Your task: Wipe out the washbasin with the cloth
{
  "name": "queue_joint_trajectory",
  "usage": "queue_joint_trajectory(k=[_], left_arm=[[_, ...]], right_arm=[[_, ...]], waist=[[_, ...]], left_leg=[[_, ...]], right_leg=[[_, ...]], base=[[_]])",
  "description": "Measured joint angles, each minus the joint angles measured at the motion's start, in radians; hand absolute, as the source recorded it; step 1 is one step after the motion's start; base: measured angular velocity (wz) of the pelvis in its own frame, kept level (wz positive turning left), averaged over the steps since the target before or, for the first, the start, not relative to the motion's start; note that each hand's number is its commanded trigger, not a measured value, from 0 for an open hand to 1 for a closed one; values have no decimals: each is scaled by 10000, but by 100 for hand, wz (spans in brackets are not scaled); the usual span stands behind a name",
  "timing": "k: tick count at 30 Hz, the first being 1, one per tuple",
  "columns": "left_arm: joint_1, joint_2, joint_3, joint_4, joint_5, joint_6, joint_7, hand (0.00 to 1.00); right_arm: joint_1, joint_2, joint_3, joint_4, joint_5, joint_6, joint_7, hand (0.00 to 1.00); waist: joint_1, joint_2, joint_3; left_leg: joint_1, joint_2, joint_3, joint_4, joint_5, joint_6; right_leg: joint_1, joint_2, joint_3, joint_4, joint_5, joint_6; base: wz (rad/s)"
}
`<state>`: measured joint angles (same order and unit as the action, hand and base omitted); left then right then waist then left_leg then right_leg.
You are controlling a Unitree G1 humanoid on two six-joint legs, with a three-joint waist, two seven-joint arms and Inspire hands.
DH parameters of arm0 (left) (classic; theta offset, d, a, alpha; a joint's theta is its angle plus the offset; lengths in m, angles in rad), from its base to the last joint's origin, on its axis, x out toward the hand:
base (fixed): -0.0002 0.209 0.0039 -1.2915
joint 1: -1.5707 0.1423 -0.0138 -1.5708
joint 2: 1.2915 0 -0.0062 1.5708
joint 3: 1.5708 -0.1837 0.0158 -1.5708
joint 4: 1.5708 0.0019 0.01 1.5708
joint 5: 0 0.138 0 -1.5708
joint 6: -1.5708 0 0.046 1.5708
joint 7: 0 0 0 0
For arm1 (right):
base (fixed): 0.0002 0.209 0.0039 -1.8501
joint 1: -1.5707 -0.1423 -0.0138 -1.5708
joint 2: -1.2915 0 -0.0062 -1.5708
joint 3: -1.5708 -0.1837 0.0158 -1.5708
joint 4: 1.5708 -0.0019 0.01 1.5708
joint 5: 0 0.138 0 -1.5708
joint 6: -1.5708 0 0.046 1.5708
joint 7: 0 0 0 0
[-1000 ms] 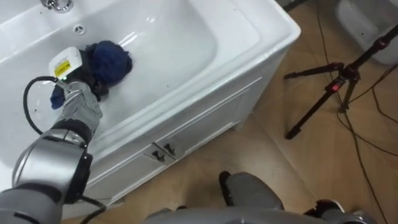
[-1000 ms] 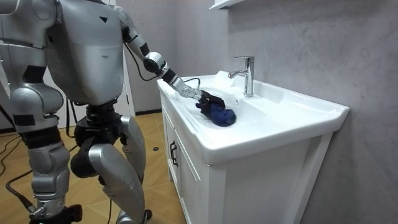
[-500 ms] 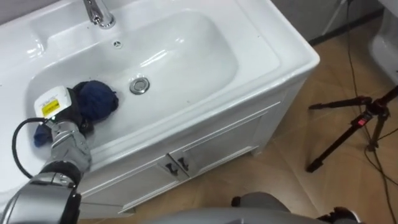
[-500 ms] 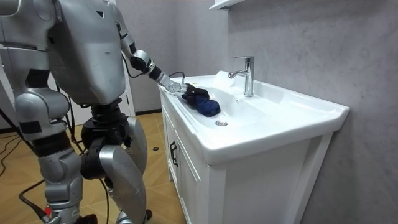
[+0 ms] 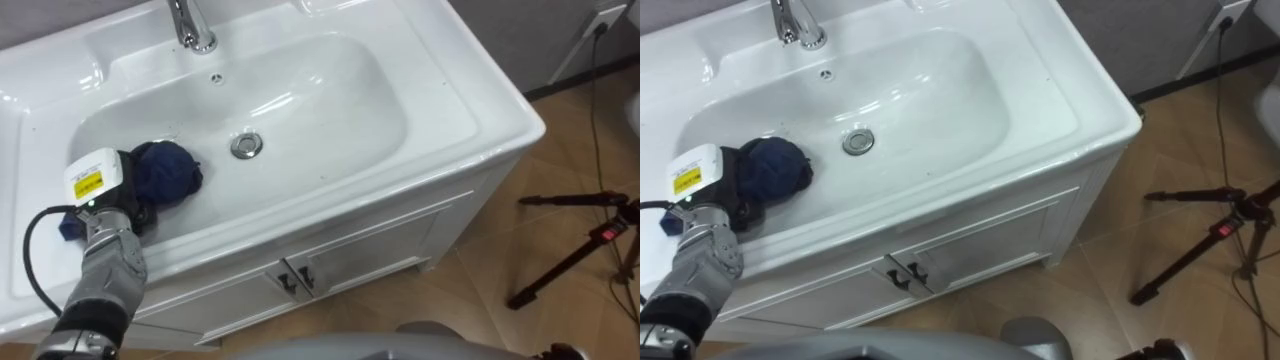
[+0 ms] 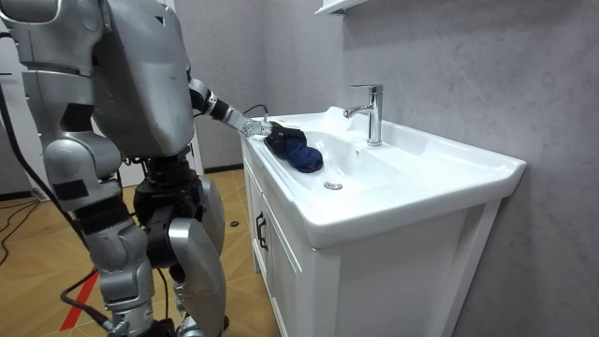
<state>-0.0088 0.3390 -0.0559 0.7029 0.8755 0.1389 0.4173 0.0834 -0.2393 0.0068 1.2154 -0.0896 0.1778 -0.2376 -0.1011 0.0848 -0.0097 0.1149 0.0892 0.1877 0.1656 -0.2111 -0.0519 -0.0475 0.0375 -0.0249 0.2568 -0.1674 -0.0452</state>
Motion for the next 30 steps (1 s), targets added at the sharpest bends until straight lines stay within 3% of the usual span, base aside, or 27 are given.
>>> queue_joint_trajectory(k=[7,12,16,18,21,27,30], left_arm=[[781,-3,18,-1249,1609,410,-446,100],[1374,3,76,-2265,2272,859,-860,100],[1395,160,99,-2847,2466,1023,-1510,100],[1412,342,148,-3123,2803,1024,-1802,100],[1411,380,338,-3563,3334,1069,-2211,100],[1412,508,389,-3971,3804,1414,-2827,100],[1417,612,499,-4173,3824,1662,-3244,100]], right_arm=[[225,2,-472,-584,-1231,-9,12,0],[405,-6,-919,-614,-1597,239,9,0],[592,-30,-1165,-561,-1628,213,6,0],[628,-35,-1299,-549,-1807,198,9,0],[781,-44,-1377,-542,-1955,196,17,0],[808,-61,-1369,-559,-1950,98,299,0],[803,-92,-1366,-562,-1937,76,335,0]], waist=[[11,116,63],[96,255,34],[297,361,1],[347,409,20],[466,532,26],[557,738,73],[569,740,74]], left_leg=[[8,8,-53,6,0,-1],[6,7,-109,10,1,-1],[6,7,-136,55,1,-1],[4,7,-211,54,0,-1],[-1,4,-255,56,1,-1],[-19,-16,-267,103,1,-2],[-12,-19,-267,174,1,-2]], right_leg=[[206,-12,-82,-170,26,9],[251,-7,-91,-192,12,4],[289,-18,-130,-200,-6,2],[287,-24,-174,-193,-5,1],[258,-49,-258,-194,-14,0],[253,-100,-341,-135,-59,4],[305,-108,-359,-142,-64,4]], base=[[4],[3],[2],[7],[7],[3],[3]])
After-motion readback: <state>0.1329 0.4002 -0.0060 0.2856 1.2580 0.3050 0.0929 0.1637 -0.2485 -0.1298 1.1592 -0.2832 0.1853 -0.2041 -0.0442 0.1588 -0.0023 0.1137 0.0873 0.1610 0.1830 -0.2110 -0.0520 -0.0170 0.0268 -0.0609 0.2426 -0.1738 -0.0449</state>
